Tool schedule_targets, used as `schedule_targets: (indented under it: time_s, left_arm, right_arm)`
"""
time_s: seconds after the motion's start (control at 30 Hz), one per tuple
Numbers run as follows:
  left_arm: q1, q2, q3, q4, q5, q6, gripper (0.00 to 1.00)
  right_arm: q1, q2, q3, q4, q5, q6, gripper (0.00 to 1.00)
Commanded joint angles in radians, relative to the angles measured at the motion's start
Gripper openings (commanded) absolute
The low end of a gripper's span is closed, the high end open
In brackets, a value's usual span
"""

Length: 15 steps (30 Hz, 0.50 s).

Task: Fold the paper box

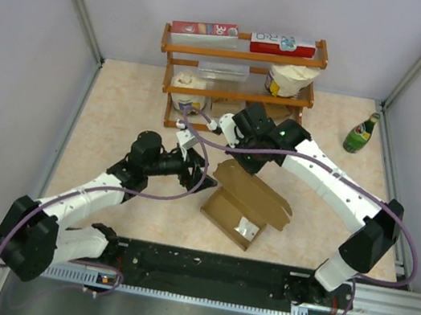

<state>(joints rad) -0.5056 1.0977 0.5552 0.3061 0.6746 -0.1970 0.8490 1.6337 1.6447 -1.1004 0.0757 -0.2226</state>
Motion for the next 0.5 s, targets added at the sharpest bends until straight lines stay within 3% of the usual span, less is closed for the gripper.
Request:
schedule_targets:
  time_s: [0.0,0.47]
  left_arm:
    - [0.003,0.051,0.037,0.1,0.081,0.108,0.84]
    - [0.001,0.218,0.189,-0.021,0.098,0.266,0.67]
  right_arm:
    - [0.015,-0.031,0.017,-0.001,-0.07,-0.044,0.0]
    - [0.016,-0.057,0.007,-0.009,-0.129,-0.055,0.0]
